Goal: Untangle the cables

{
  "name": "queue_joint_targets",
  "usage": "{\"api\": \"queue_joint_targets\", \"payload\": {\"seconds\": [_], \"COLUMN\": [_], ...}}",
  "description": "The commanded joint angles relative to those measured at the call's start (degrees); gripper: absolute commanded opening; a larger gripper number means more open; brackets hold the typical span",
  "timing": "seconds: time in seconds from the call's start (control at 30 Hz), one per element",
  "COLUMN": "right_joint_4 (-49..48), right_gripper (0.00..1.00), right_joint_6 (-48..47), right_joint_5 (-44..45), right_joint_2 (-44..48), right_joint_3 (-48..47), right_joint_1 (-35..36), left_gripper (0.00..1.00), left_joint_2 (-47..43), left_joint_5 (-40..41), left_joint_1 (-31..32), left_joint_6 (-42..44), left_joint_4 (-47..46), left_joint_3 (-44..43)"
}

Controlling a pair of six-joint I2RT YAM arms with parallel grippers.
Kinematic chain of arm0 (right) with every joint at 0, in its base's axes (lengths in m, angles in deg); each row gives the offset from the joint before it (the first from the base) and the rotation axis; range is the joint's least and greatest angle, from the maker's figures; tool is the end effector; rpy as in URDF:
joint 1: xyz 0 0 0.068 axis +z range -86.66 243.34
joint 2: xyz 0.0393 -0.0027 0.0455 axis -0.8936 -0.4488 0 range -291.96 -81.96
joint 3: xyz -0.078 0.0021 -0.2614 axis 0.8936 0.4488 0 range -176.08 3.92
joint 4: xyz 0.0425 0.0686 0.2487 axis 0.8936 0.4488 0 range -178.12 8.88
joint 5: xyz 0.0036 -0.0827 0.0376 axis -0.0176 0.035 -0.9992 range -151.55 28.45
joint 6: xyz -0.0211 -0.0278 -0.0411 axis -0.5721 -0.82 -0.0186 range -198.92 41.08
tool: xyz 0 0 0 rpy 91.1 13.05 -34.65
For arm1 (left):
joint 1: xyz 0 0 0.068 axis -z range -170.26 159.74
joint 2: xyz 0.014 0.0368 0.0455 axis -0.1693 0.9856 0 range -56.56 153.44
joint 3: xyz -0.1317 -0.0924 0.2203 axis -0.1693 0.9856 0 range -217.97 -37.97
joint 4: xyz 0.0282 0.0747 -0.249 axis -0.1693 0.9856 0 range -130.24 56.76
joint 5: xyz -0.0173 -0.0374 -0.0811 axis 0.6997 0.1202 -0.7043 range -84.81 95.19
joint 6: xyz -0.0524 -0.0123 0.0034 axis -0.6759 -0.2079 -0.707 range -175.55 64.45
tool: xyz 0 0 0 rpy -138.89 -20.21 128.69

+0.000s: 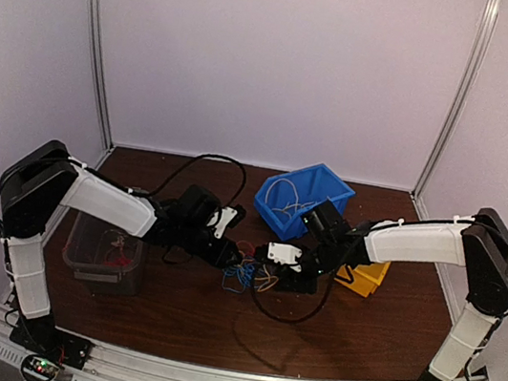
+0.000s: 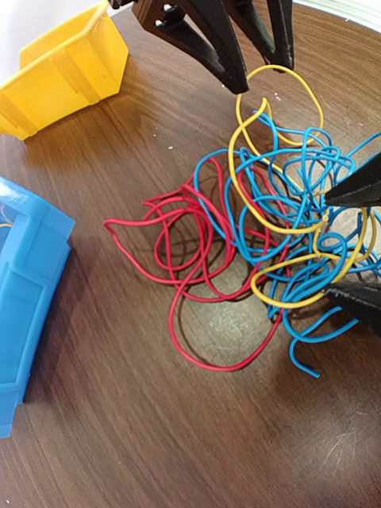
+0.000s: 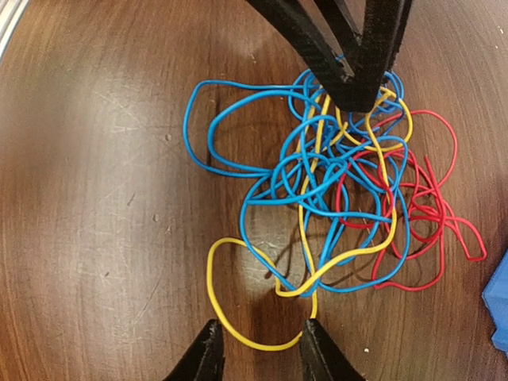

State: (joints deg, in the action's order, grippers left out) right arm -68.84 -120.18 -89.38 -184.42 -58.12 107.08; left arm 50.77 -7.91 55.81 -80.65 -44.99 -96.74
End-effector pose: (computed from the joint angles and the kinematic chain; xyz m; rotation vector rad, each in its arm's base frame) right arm 0.2454 0.2580 0.1670 -1.8510 1.7665 0.6471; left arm 0.2608 -0.2823 0.1462 0.5707 2.4172 -0.8471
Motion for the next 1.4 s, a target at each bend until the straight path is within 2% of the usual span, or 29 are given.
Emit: {"api": "queue_joint_targets", "payload": {"seconds": [0.0,0.33,0.4,0.53,0.67,0.8,0.87,1.07,1.13,1.23,1.37], "right_joint_4": [-4.0,-5.4,-5.4,-4.2,-2.3,0.7,2.5,10.0,10.8,11.0,9.4], "right_gripper": [0.33,0.24,0.18,0.0,0.0,0.0,0.0,0.0,0.0,0.0,0.0], "right_joint_6": [2.9,3.3,3.5,3.8,4.7,5.9,6.9,9.8,10.7,12.6,14.8], "right_joint_5": [3.5,3.2,2.9,1.3,0.0,-0.7,-1.1,-2.8,-3.0,-3.6,-4.4], "right_joint_2": [1.1,0.1,0.0,0.2,2.7,7.3,9.1,9.2,9.1,8.9,9.3], "right_joint_3": [1.4,1.0,0.5,-0.8,-2.5,-7.3,-12.5,-28.7,-32.2,-35.1,-33.5], "right_joint_1": [0.4,0.5,0.6,0.6,0.6,0.0,-0.8,-2.8,-3.0,-3.0,-3.1], "left_gripper": [0.34,0.33,0.33,0.34,0.33,0.35,0.4,0.41,0.44,0.47,0.51], "left_joint_2": [0.3,0.3,0.3,0.2,-0.6,-5.5,-8.6,-16.9,-20.2,-26.2,-32.1], "left_joint_5": [0.0,0.0,0.1,0.3,0.6,2.9,4.7,8.2,7.8,8.5,8.4], "left_joint_1": [-0.1,-0.1,-0.1,-0.1,-0.1,-0.1,-0.1,-0.1,0.0,0.5,1.2], "left_joint_6": [0.1,0.1,0.1,0.4,1.5,4.0,5.3,7.7,8.2,9.0,11.1], "left_joint_4": [-2.1,-2.3,-2.2,-1.6,1.2,4.0,4.5,7.6,5.5,-2.5,-10.5], "left_joint_3": [-1.5,-1.4,-1.4,-1.9,-3.4,-3.5,-3.4,-2.2,0.1,5.8,13.1]}}
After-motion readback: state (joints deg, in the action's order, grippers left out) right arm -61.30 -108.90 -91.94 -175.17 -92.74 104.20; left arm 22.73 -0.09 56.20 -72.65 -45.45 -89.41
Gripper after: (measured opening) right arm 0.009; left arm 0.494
